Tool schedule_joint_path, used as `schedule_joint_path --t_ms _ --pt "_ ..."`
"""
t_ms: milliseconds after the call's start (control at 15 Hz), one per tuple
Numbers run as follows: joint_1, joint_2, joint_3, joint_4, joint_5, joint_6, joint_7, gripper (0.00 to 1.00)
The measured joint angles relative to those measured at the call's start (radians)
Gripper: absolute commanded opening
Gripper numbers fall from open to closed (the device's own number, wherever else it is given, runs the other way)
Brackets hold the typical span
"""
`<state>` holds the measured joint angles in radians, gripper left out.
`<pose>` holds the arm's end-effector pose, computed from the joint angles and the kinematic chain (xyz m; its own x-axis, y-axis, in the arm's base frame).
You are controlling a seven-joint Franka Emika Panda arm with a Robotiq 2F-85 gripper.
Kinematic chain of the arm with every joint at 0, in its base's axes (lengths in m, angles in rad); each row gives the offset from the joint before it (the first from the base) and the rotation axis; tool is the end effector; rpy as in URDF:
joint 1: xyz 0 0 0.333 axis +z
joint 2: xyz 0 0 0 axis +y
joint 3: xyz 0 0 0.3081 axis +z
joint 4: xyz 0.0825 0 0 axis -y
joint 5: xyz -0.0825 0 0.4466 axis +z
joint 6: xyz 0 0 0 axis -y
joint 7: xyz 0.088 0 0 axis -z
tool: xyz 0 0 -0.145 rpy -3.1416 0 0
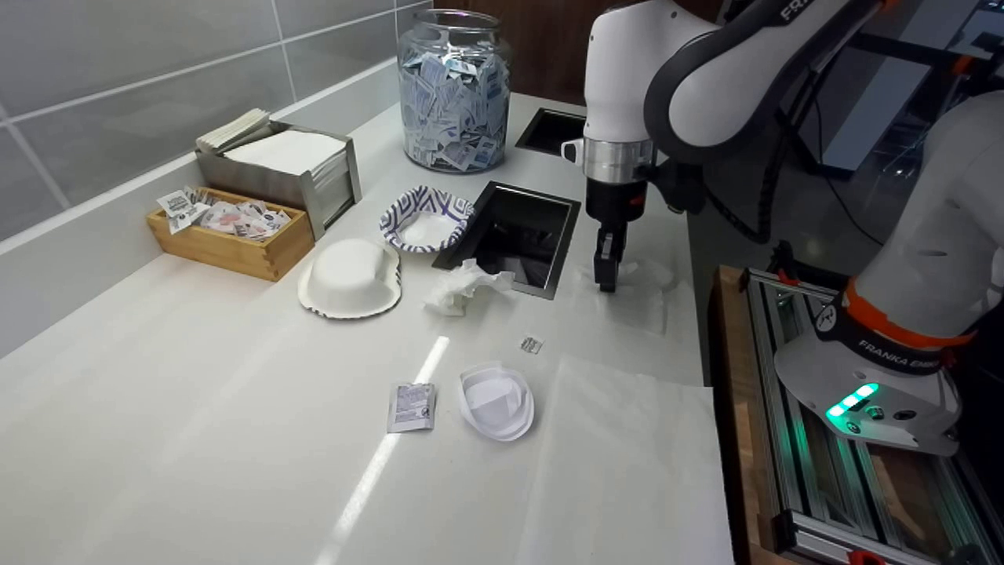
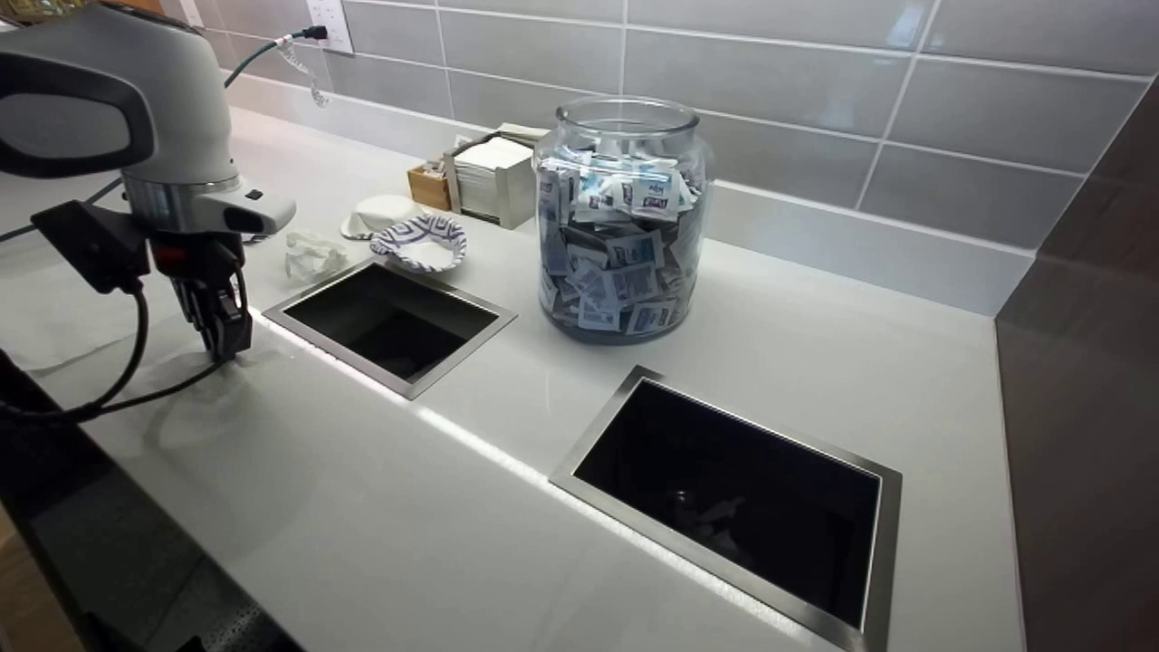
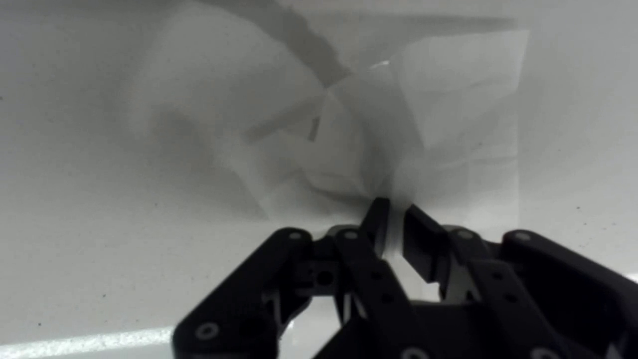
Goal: Use the right paper towel to clean the surface
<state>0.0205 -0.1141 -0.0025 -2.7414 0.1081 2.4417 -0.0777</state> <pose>0.3982 0.0100 0.1416 0.9832 0.0127 -0.1821 0.0003 -0.9977 -0.0677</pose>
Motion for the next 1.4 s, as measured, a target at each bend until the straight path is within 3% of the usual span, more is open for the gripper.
schedule_joint_path --t_ms 533,933,1400 --pt "0.021 -0.005 0.004 0.001 0.031 0.164 -0.012 0.03" --pt "0.049 0.007 0.01 0.0 0.069 0.2 -0.028 0.03" --pt "-0.019 0.039 -0.001 0.0 -0.071 0.253 0.036 0.03"
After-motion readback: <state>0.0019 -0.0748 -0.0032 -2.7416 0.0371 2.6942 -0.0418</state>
